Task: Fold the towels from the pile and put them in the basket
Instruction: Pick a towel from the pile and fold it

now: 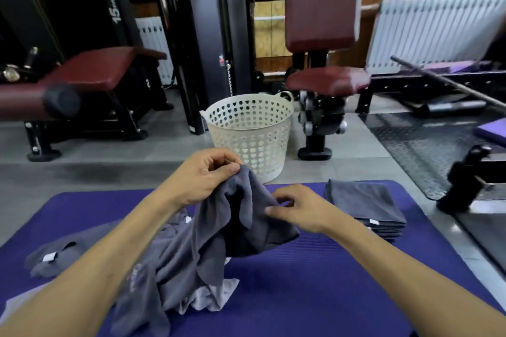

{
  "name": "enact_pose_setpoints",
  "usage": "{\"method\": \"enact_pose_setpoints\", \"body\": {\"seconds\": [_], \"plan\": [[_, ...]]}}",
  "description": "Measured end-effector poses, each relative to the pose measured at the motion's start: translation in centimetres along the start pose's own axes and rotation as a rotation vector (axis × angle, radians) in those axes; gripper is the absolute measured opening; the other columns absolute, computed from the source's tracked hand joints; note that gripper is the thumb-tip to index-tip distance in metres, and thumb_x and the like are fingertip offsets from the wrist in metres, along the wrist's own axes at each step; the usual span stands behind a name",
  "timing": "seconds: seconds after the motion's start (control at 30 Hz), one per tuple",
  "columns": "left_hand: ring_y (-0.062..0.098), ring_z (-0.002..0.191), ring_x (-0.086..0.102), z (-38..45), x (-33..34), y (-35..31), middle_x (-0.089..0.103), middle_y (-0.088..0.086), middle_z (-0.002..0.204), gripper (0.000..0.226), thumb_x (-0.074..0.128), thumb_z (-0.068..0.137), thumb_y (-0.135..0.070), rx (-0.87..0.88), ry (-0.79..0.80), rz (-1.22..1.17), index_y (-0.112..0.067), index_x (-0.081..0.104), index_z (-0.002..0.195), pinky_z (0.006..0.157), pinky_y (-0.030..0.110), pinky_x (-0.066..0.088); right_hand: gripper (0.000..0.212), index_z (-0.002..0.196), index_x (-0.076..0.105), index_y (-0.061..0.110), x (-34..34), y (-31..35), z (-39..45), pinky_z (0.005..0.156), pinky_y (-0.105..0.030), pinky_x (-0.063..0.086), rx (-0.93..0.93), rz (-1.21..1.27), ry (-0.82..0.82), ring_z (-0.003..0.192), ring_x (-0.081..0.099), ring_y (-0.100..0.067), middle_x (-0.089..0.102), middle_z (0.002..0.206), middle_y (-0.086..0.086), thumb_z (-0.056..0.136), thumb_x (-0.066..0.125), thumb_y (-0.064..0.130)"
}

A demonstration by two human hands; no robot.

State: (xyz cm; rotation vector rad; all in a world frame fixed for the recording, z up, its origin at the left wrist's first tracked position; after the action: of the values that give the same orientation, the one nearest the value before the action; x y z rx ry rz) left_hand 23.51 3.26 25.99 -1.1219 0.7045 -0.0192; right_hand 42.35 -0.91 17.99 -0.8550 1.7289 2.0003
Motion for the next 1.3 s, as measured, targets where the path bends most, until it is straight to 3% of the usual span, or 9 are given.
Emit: {"method": "enact_pose_setpoints", "body": {"seconds": [0.1,0.23,0.37,0.53,0.63,0.77,0.97,1.17,1.3], "plan": [[-0.001,0.068,0.054,1.6,2.4,-0.7,0.065,-0.011,0.073,0.025,0.059,0.096,-0.004,0.002,-0.027,0.008,-0.023,0.067,0.081,0.069,0.013,0.044,0.027,0.070,0.058,0.019,-3.6,-1.3,-2.6,0.053,-0.013,0.037,0.066,0.123,-0.206,0.055,0.046,0.004,0.055,0.058,0.016,0.097,0.059,0.017],[0.000,0.064,0.050,2.4,5.7,1.5,0.062,-0.003,0.074,0.022,0.062,0.094,-0.006,-0.058,-0.074,0.070,-0.023,0.064,0.081,0.066,0.012,0.041,0.018,0.077,0.065,0.015,-7.4,-2.7,-5.0,0.052,-0.016,0.043,0.106,0.229,-0.465,0.053,0.051,0.001,0.060,0.059,0.008,0.095,0.063,0.019],[0.004,0.071,0.056,1.4,9.5,4.4,0.069,0.008,0.078,0.010,0.069,0.091,-0.017,-0.155,0.023,-0.012,-0.022,0.072,0.083,0.069,0.014,0.043,0.023,0.068,0.064,0.022,-8.0,-4.1,-6.5,0.050,-0.015,0.037,0.146,0.153,-0.389,0.047,0.045,0.001,0.053,0.049,0.015,0.091,0.069,0.023],[0.003,0.080,0.060,1.8,13.3,3.2,0.072,-0.004,0.086,0.009,0.074,0.086,-0.032,-0.118,0.198,-0.076,-0.026,0.076,0.093,0.079,0.018,0.047,0.010,0.085,0.075,0.016,-8.2,-5.4,-7.2,0.066,-0.022,0.046,0.175,0.086,-0.263,0.066,0.060,-0.003,0.072,0.075,-0.001,0.091,0.069,0.022],[-0.002,0.075,0.060,2.0,15.1,2.3,0.073,-0.009,0.083,0.011,0.076,0.085,-0.026,-0.066,0.296,-0.007,-0.023,0.077,0.095,0.075,0.012,0.045,0.013,0.091,0.076,0.017,-8.0,-5.2,-7.7,0.070,-0.011,0.042,0.146,0.063,-0.150,0.072,0.060,0.006,0.073,0.078,0.015,0.094,0.065,0.013],[0.004,0.076,0.065,2.2,15.7,2.7,0.075,-0.003,0.083,0.006,0.072,0.088,-0.015,-0.073,0.324,0.014,-0.014,0.076,0.086,0.078,0.025,0.052,0.027,0.096,0.075,0.018,-8.2,-5.4,-8.3,0.071,-0.005,0.039,0.165,-0.011,-0.093,0.074,0.059,0.015,0.066,0.072,0.034,0.094,0.056,-0.001],[0.008,0.082,0.066,2.0,15.7,3.0,0.073,-0.006,0.096,0.022,0.078,0.084,-0.022,-0.103,0.327,-0.027,-0.027,0.074,0.105,0.079,0.021,0.052,0.013,0.086,0.072,0.016,-8.3,-5.1,-8.4,0.064,-0.012,0.045,0.114,0.093,-0.221,0.066,0.064,0.001,0.074,0.073,0.003,0.087,0.070,0.003],[0.015,0.073,0.070,1.1,16.3,2.3,0.075,-0.001,0.081,0.007,0.075,0.085,-0.014,-0.116,0.314,-0.070,-0.013,0.078,0.092,0.068,0.024,0.055,0.013,0.079,0.074,0.019,-7.5,-4.0,-7.7,0.069,-0.017,0.053,0.062,0.095,-0.320,0.071,0.069,-0.005,0.074,0.074,0.008,0.081,0.076,0.007],[0.014,0.062,0.064,1.0,15.0,2.9,0.073,0.010,0.073,0.003,0.076,0.084,-0.012,-0.239,0.125,-0.153,-0.010,0.077,0.082,0.058,0.019,0.048,0.010,0.085,0.071,0.022,-7.5,-5.3,-7.1,0.071,-0.017,0.052,0.145,0.061,-0.436,0.076,0.068,-0.009,0.072,0.080,0.007,0.082,0.078,0.016]]}}
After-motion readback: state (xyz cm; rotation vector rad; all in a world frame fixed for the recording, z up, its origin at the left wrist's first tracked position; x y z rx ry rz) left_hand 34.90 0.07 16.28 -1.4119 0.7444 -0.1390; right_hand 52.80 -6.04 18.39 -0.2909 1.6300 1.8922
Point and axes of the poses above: each hand's wrist, its own z-axis towards the middle knuckle, its own x-axis out of the palm, y = z × x, the point moved 5 cm from there along z, towards the middle knuckle
